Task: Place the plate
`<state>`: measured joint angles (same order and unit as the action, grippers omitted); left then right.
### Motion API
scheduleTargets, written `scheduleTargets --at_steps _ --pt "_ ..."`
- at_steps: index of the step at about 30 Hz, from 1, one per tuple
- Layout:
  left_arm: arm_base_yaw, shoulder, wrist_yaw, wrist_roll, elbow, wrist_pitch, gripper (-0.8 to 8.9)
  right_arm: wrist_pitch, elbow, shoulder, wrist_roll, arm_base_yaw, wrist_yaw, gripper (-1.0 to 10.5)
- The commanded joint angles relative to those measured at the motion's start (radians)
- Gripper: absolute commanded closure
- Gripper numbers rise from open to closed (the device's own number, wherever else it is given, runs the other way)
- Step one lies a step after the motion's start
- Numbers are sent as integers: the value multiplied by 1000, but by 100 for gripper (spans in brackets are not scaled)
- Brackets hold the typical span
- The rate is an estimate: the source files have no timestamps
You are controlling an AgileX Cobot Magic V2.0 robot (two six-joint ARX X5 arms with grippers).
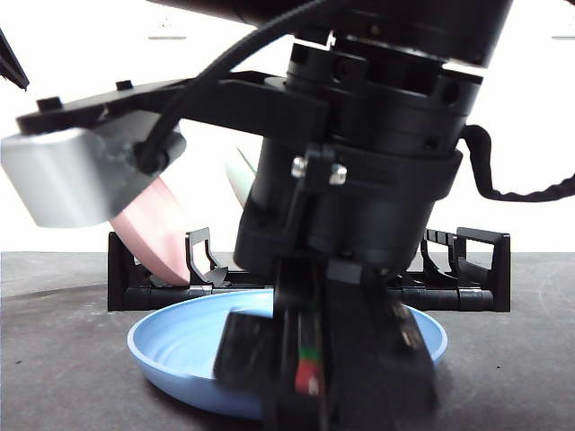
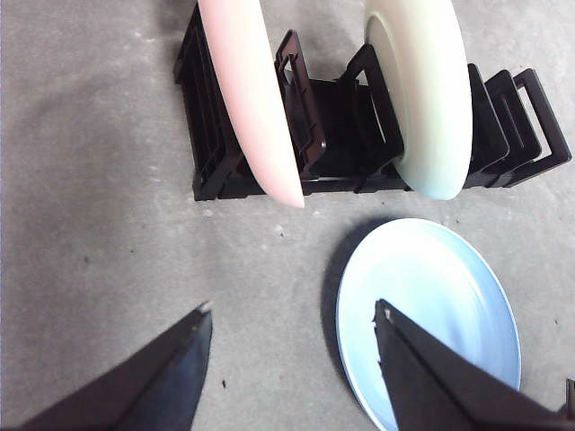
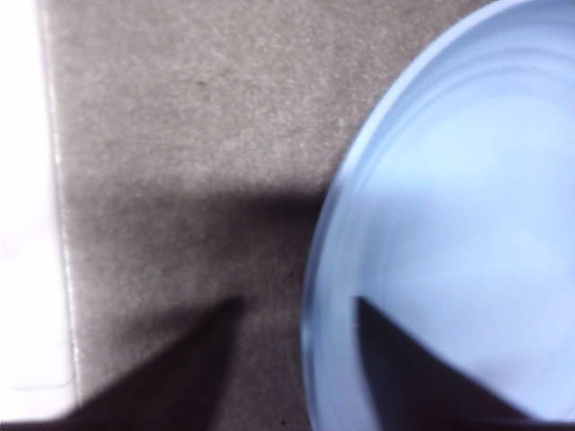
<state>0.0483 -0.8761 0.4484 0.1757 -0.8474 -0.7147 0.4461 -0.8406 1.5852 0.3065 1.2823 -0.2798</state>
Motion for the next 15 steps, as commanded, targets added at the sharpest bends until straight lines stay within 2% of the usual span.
scheduleTargets --at_steps 1,3,11,15 --pt "1 -6 5 -7 -18 3 526 11 -19 21 -9 21 6 633" --pt "1 -6 5 -7 -18 4 526 63 -51 5 -21 31 27 620" --pt "1 -6 5 -7 -18 5 526 162 -196 -201 -101 39 12 622" --pt "1 -6 5 -7 -18 5 527 162 -222 -340 -170 9 18 684"
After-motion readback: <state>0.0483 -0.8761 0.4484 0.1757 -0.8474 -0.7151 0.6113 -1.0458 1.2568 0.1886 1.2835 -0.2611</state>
